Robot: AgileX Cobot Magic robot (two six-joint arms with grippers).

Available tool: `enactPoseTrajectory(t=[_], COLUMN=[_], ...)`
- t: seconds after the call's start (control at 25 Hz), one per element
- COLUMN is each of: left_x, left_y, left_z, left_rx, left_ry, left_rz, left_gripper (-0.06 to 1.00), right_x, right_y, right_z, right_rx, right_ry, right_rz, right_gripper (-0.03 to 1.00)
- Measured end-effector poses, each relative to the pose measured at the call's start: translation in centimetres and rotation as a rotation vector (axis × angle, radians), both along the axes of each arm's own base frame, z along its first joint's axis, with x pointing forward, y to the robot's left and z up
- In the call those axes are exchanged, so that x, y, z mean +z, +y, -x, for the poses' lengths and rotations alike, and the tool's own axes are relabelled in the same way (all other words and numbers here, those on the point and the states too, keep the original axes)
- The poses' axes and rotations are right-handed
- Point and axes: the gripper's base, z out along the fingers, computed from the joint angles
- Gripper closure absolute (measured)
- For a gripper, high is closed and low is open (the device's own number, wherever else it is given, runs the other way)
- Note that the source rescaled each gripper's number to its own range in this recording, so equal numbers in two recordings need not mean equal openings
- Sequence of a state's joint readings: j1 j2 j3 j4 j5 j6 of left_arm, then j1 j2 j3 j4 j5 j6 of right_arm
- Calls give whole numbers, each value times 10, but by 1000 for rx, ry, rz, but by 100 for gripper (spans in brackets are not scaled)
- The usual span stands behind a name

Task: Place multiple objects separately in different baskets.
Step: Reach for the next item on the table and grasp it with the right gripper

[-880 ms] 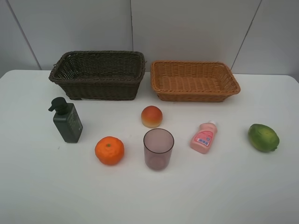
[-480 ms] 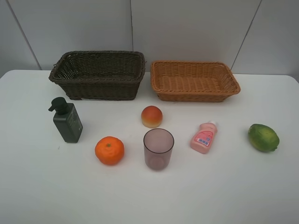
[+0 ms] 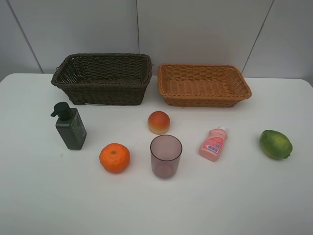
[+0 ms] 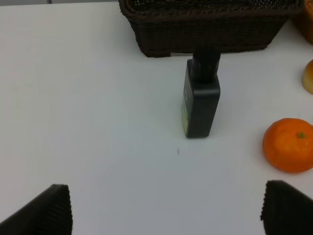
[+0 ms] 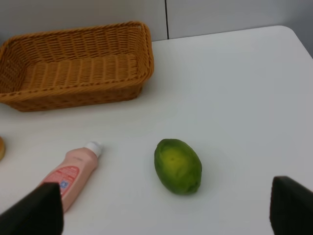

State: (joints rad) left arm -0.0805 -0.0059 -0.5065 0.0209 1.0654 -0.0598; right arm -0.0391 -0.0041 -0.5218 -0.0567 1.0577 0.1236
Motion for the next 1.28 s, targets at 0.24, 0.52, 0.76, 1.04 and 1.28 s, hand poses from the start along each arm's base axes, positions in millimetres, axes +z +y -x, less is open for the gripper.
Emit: enactPoseTrajectory(t=[0.24,0.52,0.76,1.04,1.28], left_x=[0,0,0,0,0], left_y=[0,0,0,0,0], left_z=[0,0,0,0,0], left_rx=[0,0,0,0,0], left_ry=[0,0,0,0,0], left_rz=[0,0,0,0,0], left_gripper=[-6,-6,-6,-6,-6], right_x=[0,0,0,25,58], right_y=[0,0,0,1,-1], right_z=[0,0,0,-35,-102], right_rx=[0,0,0,13,21], right_ry=[0,0,0,162,301], right_rz=[0,0,0,-28,-33], right_gripper=[17,17,17,17,17])
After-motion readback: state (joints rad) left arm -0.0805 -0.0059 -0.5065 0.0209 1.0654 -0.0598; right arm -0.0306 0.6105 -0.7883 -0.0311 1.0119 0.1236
